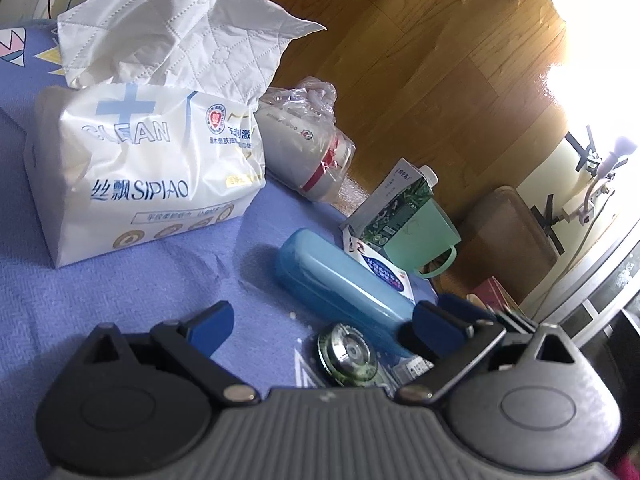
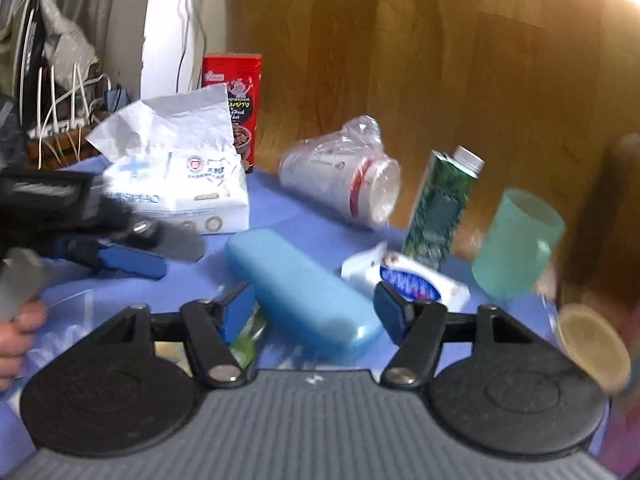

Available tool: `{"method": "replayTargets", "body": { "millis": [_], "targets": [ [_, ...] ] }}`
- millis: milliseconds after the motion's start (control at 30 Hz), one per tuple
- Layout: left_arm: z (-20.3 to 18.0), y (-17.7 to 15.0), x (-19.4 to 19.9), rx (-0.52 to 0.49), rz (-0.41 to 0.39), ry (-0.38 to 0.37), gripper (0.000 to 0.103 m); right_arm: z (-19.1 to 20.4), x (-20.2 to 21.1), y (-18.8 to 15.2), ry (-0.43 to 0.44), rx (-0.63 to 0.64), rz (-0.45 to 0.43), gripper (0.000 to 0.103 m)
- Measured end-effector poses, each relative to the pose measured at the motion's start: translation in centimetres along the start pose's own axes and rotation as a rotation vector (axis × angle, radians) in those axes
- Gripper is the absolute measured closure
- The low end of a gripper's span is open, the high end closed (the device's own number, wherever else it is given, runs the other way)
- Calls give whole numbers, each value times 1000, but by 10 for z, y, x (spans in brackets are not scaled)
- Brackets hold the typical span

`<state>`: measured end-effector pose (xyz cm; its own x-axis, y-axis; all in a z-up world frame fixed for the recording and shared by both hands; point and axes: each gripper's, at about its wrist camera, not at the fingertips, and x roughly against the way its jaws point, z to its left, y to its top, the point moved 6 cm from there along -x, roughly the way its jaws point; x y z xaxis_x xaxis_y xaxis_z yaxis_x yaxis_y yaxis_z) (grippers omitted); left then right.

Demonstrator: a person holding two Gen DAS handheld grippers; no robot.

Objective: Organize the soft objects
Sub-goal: 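Move to the light-blue glasses case and grasp it with the right tool, then carry the glasses case into the tin with the right tool while the left tool also grips it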

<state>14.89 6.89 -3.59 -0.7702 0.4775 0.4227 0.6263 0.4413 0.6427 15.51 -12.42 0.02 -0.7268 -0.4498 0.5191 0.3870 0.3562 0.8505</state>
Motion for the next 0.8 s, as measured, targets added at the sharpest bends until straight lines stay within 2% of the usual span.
{"method": "replayTargets", "body": {
  "millis": [33,67,133,200,267,400,500,567,633,667,733,800],
  "targets": [
    [0,0,0,0,-1,-1,4,-2,-8,1,27,16,9,19],
    [0,0,-1,0,-1,-1,4,-4,-17,0,51,33,29,17],
    [0,1,-2,-1,-1,0,4,-9,-34,-3,80,54,90,17],
    [0,1,-3,-2,0,0,4,-12,-38,-4,113,19,98,17],
    [0,2,-4,-3,3,-3,4,-18,-37,-3,133,-63,118,30],
    [-3,0,-7,-17,25,-26,1,-17,-19,-8,178,-190,138,35],
    [-11,-5,-11,-51,61,-62,1,-10,0,-12,234,-336,155,44],
    [-17,-9,-12,-81,73,-78,7,-2,13,-20,282,-423,151,46],
    [-22,-12,-14,-112,89,-85,17,11,27,-31,297,-436,138,46],
    [-24,-14,-15,-125,96,-86,28,18,38,-35,273,-409,110,46],
    [-27,-17,-16,-138,109,-102,60,31,55,-38,214,-334,66,46],
    [-31,-21,-18,-151,139,-139,63,42,68,-46,163,-283,55,45]
  ]
}}
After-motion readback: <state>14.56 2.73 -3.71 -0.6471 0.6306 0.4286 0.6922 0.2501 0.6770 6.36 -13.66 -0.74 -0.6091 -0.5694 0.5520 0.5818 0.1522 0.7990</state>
